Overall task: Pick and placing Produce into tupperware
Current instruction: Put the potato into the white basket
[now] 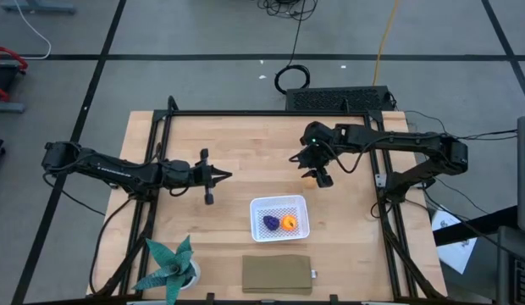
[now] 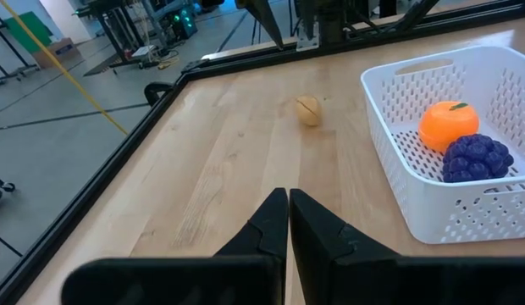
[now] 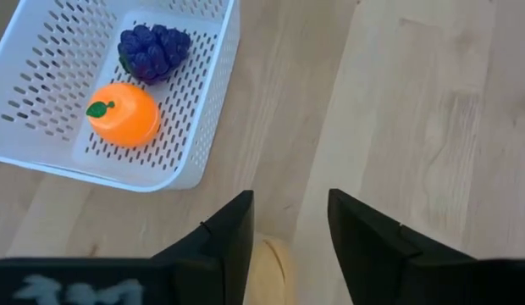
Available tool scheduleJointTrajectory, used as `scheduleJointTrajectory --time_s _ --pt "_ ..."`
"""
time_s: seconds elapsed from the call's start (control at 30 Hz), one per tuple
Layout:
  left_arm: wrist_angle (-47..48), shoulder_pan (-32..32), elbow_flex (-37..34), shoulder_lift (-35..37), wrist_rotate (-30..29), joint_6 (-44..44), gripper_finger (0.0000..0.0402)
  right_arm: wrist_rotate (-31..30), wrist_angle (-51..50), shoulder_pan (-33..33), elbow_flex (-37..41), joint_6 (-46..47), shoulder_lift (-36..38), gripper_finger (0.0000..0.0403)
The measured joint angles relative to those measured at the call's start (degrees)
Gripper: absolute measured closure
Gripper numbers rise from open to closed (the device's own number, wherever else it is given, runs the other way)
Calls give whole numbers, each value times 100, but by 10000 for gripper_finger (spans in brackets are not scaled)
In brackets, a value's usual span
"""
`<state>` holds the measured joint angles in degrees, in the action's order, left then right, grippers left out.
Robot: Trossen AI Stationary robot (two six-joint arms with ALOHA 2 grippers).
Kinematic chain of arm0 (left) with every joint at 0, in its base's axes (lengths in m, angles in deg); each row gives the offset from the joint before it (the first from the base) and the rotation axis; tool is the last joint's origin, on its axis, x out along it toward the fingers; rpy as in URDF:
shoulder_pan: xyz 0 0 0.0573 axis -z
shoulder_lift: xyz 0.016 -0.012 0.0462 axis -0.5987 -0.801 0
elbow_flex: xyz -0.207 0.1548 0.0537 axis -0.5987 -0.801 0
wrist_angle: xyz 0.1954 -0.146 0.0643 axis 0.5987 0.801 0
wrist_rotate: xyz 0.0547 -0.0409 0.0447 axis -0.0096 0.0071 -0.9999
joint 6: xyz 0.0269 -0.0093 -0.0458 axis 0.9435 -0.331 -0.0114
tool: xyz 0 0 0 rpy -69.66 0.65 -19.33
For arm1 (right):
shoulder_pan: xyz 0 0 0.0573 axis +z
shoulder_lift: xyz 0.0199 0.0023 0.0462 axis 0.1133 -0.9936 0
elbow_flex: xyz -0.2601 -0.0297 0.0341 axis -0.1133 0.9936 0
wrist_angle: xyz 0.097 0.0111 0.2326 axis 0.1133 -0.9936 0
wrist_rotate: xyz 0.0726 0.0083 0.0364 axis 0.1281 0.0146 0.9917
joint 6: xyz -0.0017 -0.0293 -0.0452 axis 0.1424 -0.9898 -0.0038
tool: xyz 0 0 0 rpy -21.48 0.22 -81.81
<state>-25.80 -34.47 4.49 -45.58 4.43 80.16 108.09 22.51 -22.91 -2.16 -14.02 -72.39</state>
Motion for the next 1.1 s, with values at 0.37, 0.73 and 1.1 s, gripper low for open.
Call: scheduleJointTrajectory --time_s 0.37,0.73,1.1 --pt "-4 1 0 0 1 -32 382 -9 -150 -4 0 -7 0 261" --pt "-9 1 0 0 1 -47 382 -645 -179 -258 0 81 -2 256" --pt "-7 0 0 0 1 -47 382 -647 83 -983 17 157 -4 113"
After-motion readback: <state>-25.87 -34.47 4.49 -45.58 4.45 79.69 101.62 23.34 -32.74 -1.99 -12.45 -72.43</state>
